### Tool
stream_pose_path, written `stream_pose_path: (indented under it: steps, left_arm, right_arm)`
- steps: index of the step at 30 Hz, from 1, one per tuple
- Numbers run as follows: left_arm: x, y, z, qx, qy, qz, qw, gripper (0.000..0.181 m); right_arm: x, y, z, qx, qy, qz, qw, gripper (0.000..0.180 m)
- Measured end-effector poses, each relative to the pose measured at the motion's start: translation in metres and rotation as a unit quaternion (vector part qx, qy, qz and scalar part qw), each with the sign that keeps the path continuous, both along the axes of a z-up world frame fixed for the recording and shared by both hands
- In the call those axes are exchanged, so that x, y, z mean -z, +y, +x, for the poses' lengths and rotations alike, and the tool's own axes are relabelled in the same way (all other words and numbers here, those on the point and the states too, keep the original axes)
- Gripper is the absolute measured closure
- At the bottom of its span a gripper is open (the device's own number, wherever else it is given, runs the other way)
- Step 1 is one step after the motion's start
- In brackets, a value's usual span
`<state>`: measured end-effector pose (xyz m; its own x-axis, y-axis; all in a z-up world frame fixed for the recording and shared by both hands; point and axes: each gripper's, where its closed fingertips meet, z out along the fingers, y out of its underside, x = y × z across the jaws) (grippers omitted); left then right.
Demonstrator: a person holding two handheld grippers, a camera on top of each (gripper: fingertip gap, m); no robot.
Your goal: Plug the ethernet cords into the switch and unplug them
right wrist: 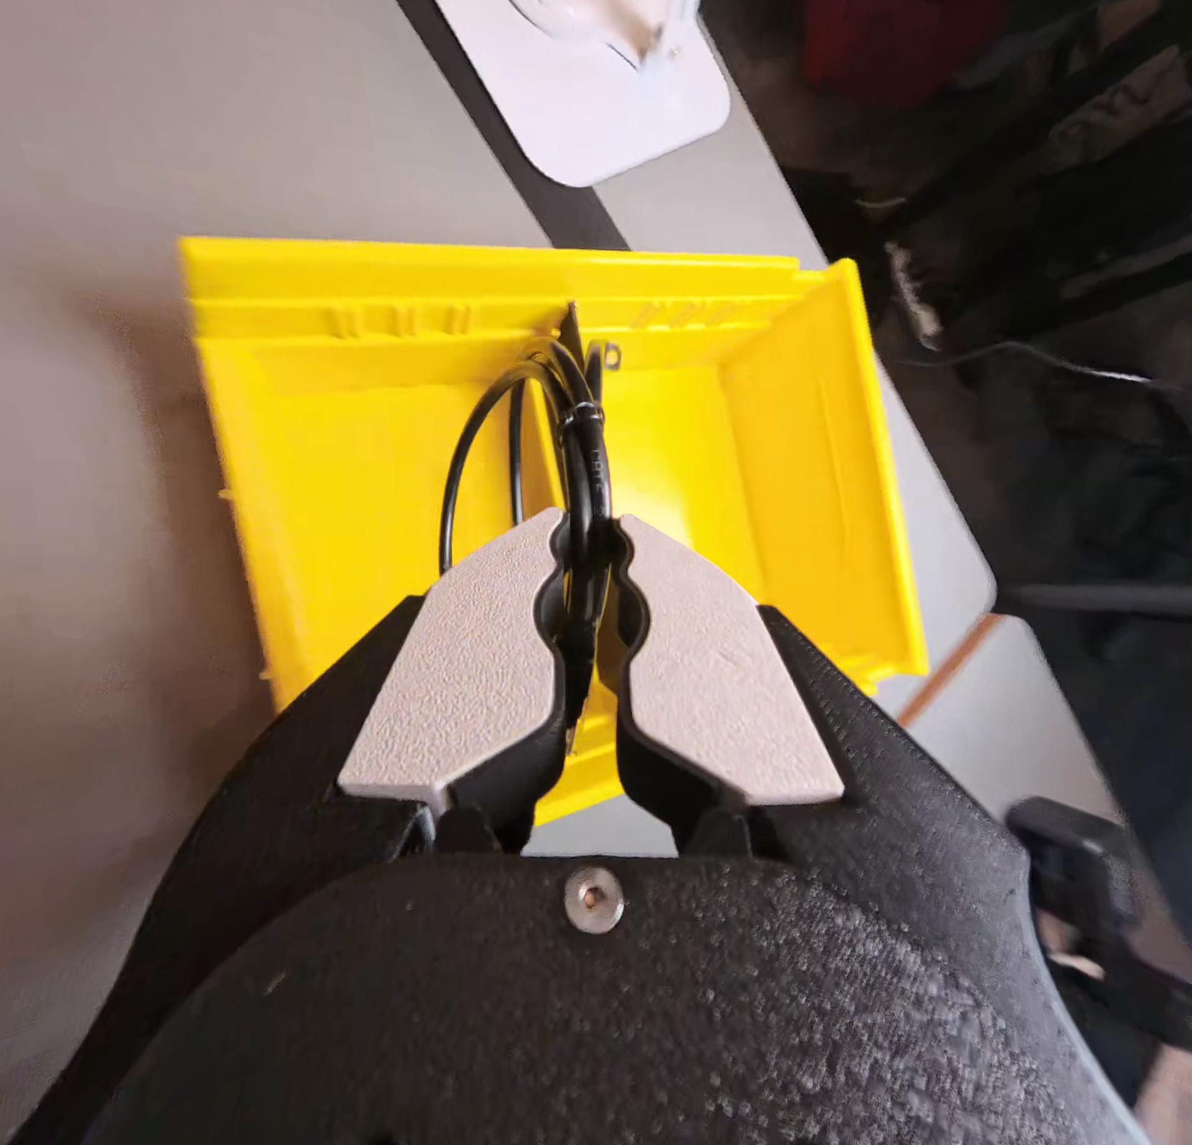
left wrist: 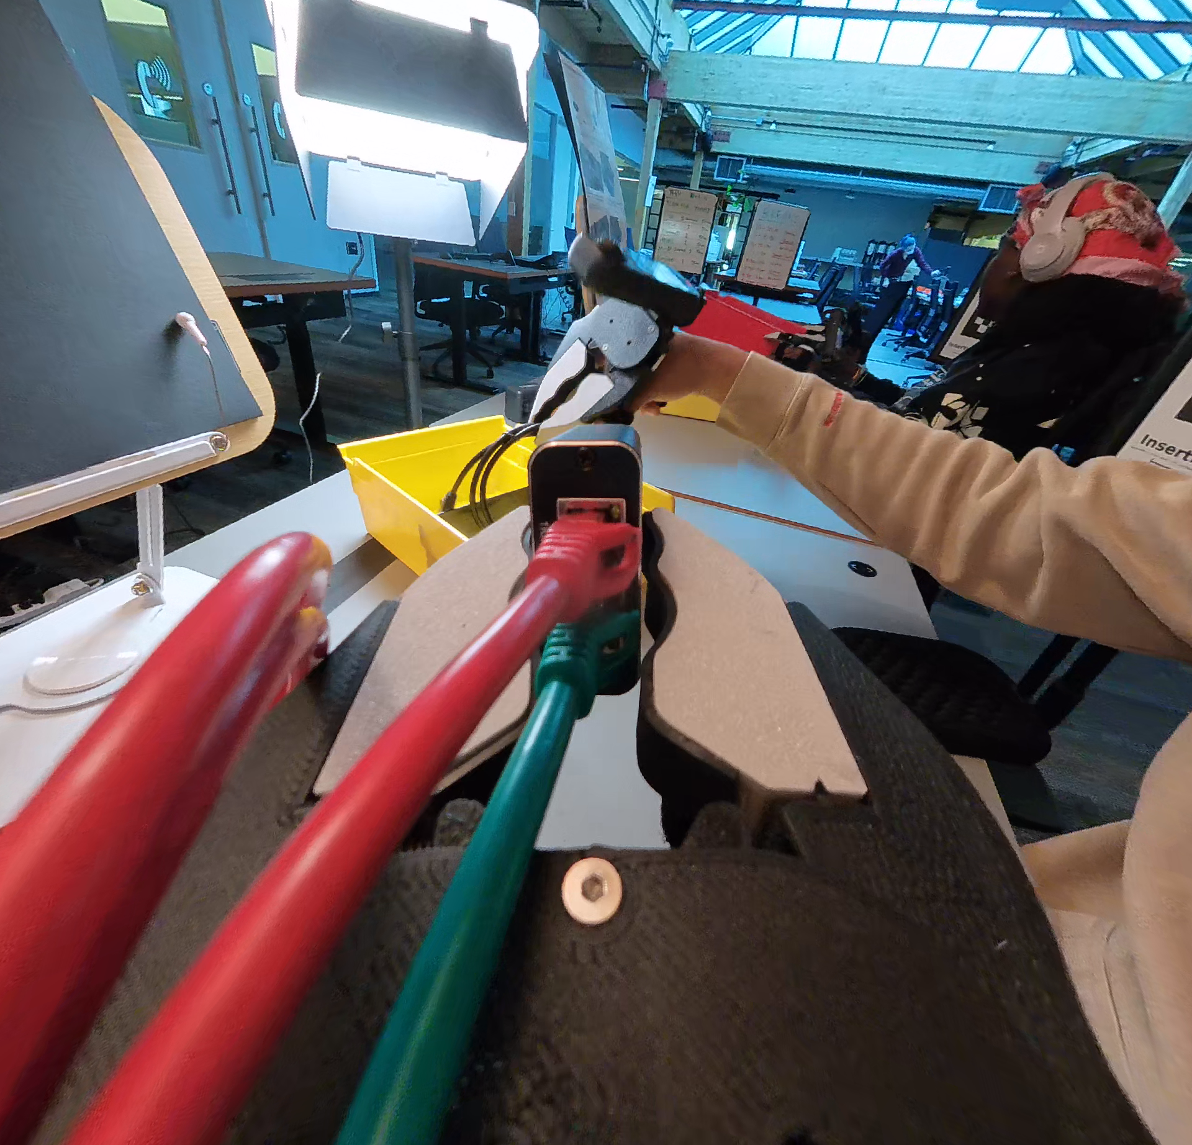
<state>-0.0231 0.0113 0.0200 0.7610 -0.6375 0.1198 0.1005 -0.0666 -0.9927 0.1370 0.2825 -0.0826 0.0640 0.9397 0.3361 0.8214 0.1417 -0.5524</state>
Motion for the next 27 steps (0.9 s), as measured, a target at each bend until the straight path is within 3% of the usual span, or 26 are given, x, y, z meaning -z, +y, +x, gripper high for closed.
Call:
stream_pose_path:
  steps: [7,11,19,21,23,27]
  left_arm:
    - [-0.007,-0.007,0.006,0.0,0.02,0.017,1.0,0.152]
    - [-0.01,-0.007,0.0,-0.002,0.01,0.017,1.0,0.152]
    - [-0.003,-0.004,0.005,0.005,0.01,0.005,1.0,0.152]
    - [-0.003,-0.005,0.006,0.004,0.014,0.006,1.0,0.152]
    - [-0.003,-0.005,0.004,0.004,0.012,0.006,1.0,0.152]
    - [-0.001,-0.002,0.002,0.005,0.001,0.001,1.0,0.152]
  right_arm:
    - [0.012,-0.022,0.006,-0.021,0.046,-0.148,0.988,0.169]
    - [-0.006,-0.045,0.002,-0.074,0.107,-0.213,0.968,0.169]
    - [0.036,0.001,0.023,0.042,-0.009,-0.109,0.993,0.168]
    - [0.043,0.018,0.03,0.086,-0.041,-0.058,0.994,0.16]
    - [0.037,0.03,0.033,0.114,-0.046,-0.006,0.992,0.144]
    - [-0.003,0.025,0.017,0.128,0.021,0.06,0.99,0.136]
